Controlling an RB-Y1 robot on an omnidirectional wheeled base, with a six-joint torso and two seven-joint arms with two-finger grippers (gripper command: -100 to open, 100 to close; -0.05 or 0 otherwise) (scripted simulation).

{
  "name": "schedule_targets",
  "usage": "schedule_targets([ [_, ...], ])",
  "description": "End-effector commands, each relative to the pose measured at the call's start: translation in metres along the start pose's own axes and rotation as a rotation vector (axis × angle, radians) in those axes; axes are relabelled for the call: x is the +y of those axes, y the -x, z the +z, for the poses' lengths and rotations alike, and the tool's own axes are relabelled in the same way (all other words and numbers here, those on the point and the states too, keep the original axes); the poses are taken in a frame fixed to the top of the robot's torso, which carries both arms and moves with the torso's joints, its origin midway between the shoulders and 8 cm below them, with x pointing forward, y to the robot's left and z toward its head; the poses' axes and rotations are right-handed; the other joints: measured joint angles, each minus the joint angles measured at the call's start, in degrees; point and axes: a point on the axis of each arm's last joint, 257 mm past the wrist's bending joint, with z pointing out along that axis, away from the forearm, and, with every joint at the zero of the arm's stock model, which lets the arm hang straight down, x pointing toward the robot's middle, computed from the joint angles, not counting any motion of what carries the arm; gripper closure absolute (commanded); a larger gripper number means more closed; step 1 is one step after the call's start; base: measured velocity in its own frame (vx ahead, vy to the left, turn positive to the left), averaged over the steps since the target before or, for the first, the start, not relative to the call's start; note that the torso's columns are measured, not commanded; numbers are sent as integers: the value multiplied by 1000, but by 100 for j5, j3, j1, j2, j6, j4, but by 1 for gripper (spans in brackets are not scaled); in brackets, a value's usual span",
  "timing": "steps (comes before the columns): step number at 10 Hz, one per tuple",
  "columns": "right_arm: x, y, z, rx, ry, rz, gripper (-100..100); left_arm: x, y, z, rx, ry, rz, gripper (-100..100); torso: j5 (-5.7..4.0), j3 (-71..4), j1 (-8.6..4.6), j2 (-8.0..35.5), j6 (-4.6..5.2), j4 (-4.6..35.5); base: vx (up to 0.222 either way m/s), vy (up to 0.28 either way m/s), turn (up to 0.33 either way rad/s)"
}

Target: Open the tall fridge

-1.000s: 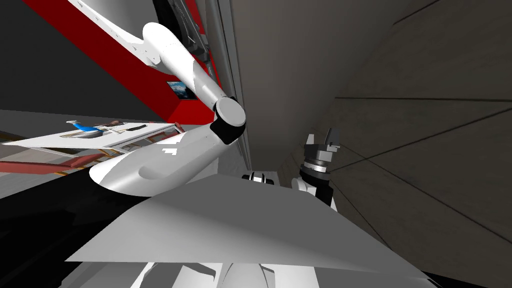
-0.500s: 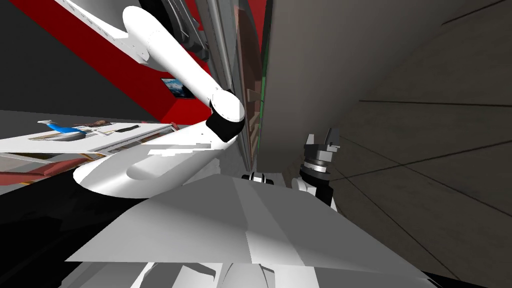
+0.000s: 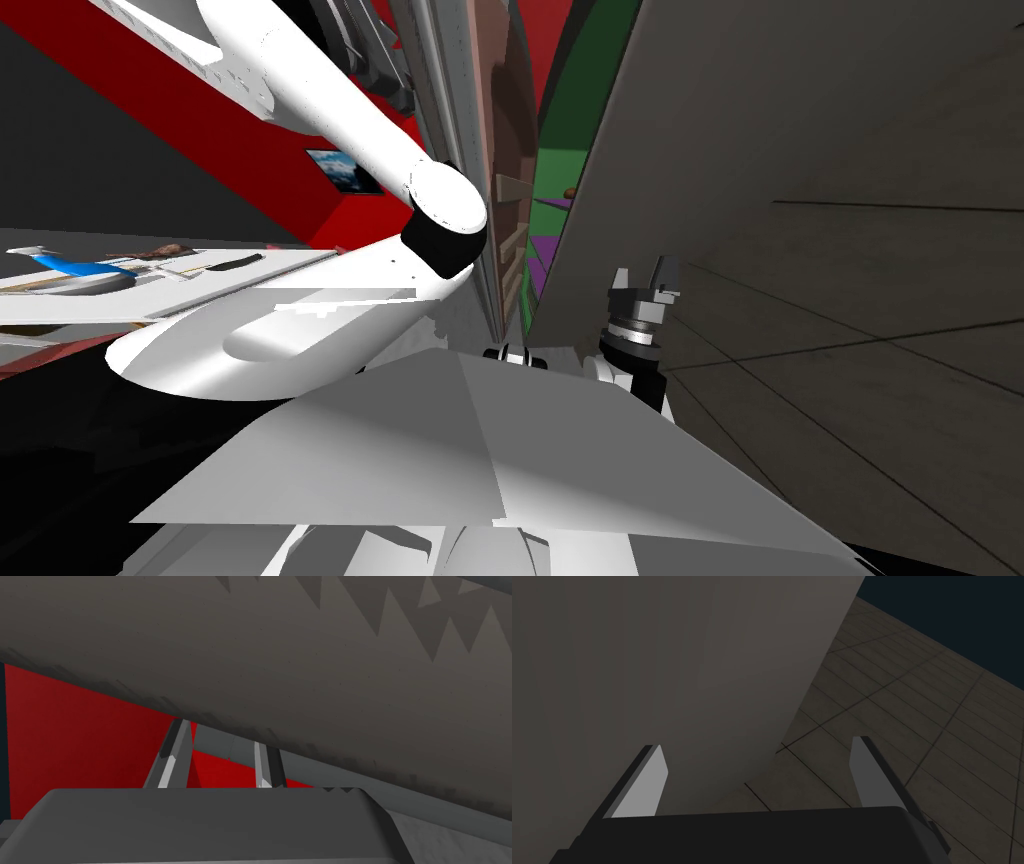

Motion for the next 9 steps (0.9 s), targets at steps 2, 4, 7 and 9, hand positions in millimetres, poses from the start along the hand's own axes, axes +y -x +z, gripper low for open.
schedule_targets([
  [2,0,0,0,0,0,0,0,1,-7,-4,40,10,-2,100,5,20,10,25,-12,19,15,192,-38],
  [4,0,0,0,0,0,0,0,-16,16,-13,1,-11,0,-100,9,39,-13,41,-17,10,7,25,10],
  [7,0,0,0,0,0,0,0,-29,21,-16,-12,2,19,-100,30,41,48,45,-21,12,6,9,10],
  [9,0,0,0,0,0,0,0,-26,-1,-10,19,43,47,-100,37,31,65,30,-22,5,14,42,23],
])
